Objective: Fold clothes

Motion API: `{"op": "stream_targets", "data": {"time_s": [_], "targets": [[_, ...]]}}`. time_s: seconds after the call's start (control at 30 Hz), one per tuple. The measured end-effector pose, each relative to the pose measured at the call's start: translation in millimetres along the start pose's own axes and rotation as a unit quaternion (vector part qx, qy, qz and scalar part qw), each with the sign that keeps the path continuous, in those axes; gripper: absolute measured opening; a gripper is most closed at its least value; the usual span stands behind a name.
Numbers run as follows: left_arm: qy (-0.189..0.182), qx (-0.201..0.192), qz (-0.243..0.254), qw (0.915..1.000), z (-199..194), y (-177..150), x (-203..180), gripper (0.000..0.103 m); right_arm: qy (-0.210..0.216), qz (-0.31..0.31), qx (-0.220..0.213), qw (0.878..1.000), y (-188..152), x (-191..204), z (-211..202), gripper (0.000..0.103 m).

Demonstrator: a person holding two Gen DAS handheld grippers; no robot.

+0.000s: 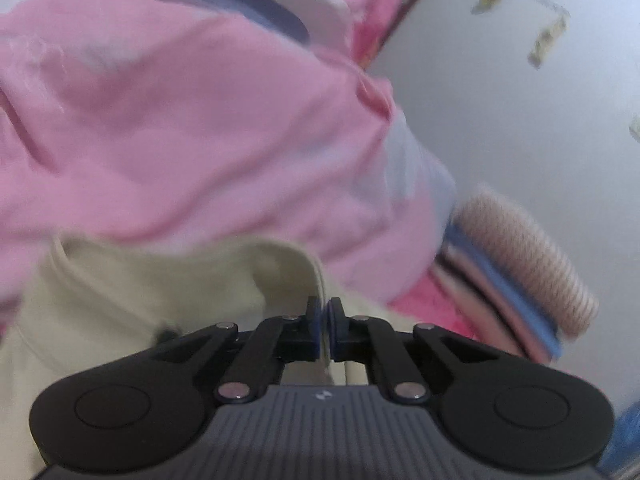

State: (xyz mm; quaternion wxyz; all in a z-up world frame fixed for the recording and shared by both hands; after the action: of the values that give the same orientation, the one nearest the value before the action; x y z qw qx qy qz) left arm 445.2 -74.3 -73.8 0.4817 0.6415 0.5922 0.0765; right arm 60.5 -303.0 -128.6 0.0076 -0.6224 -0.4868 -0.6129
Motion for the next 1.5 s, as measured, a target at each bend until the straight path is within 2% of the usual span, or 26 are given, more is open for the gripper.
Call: {"op": "stream_targets", "data": {"time_s": [0.13, 0.3, 0.4, 0.43, 0.57, 0.63, 0.73, 0.83, 0.9, 1.0, 1.07, 1.17, 1.23, 1.3, 1.37, 1.5], "targets": [[-0.005, -0.012, -0.081, 0.9967, 3.1, 31.9, 27.2, 0.004, 0.000, 0.000, 0.000, 1.000, 0.5, 0.1, 0.6, 0.055], [0.017, -0.040, -0.136, 0.9897, 2.0, 36.7, 54.5, 0.002, 0.000, -0.002, 0.000, 1.000, 0.0, 0.1, 0.3, 0.055], [0.030, -0.058, -0.168, 0.9836, 1.0, 38.8, 70.7, 0.009, 0.000, -0.003, 0.001, 1.000, 0.6, -0.5, 0.0, 0.055], [0.025, -0.061, -0.168, 0.9836, -5.2, 38.4, 70.1, 0.015, 0.000, -0.003, 0.001, 1.000, 0.7, -0.7, -0.4, 0.055], [0.020, -0.038, -0.104, 0.9937, -29.9, 20.5, 48.7, 0.028, 0.000, -0.001, 0.001, 1.000, 1.1, -1.0, -1.7, 0.055], [0.023, -0.018, -0.072, 0.9970, -35.6, 5.8, 38.5, 0.029, -0.003, -0.003, 0.002, 1.000, 0.8, -0.1, -1.7, 0.055], [0.027, 0.013, -0.023, 0.9993, -44.5, -16.1, 23.4, 0.041, -0.016, -0.014, 0.005, 1.000, -0.2, 3.7, -0.7, 0.055], [0.030, 0.043, 0.025, 0.9983, -53.5, -37.9, 8.7, 0.042, -0.046, -0.076, 0.023, 0.996, -7.3, 24.3, 5.4, 0.055], [0.029, 0.059, 0.017, 0.9977, -49.6, -46.7, 7.1, 0.042, -0.062, -0.127, 0.039, 0.989, -14.7, 43.0, 10.5, 0.055], [0.030, 0.068, 0.003, 0.9972, -48.4, -59.4, 10.2, 0.042, -0.089, -0.231, 0.069, 0.966, -34.1, 75.5, 22.3, 0.055], [0.030, 0.068, -0.004, 0.9972, -49.3, -64.3, 10.9, 0.042, -0.108, -0.289, 0.087, 0.947, -47.4, 89.4, 29.0, 0.055], [0.025, 0.073, -0.017, 0.9969, -51.6, -68.2, 13.8, 0.042, -0.135, -0.375, 0.112, 0.910, -66.6, 110.3, 38.8, 0.054], [0.022, 0.073, -0.015, 0.9970, -55.5, -73.4, 11.7, 0.042, -0.168, -0.395, 0.119, 0.895, -72.1, 110.1, 38.1, 0.054], [0.018, 0.072, -0.012, 0.9972, -60.9, -79.3, 9.4, 0.042, -0.182, -0.380, 0.114, 0.900, -68.5, 109.3, 32.3, 0.053], [0.015, 0.071, -0.015, 0.9972, -65.9, -85.7, 8.7, 0.042, -0.181, -0.355, 0.106, 0.911, -63.8, 108.5, 20.9, 0.047], [0.010, 0.069, -0.030, 0.9971, -70.2, -90.7, 11.9, 0.042, -0.223, -0.340, 0.105, 0.908, -60.1, 94.4, 12.7, 0.030]]}}
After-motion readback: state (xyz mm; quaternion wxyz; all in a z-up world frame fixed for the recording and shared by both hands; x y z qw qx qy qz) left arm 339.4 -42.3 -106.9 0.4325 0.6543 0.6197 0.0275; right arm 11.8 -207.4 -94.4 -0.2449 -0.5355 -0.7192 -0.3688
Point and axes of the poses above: each gripper's, at about its wrist camera, not at the fingertips, and z roughly the way its jaws point, x to its left, y to its top, the point moved 6 cm from there along z, roughly the way its jaws point, and after that the axes turned 5 degrees about z, right-handed, at the moved point
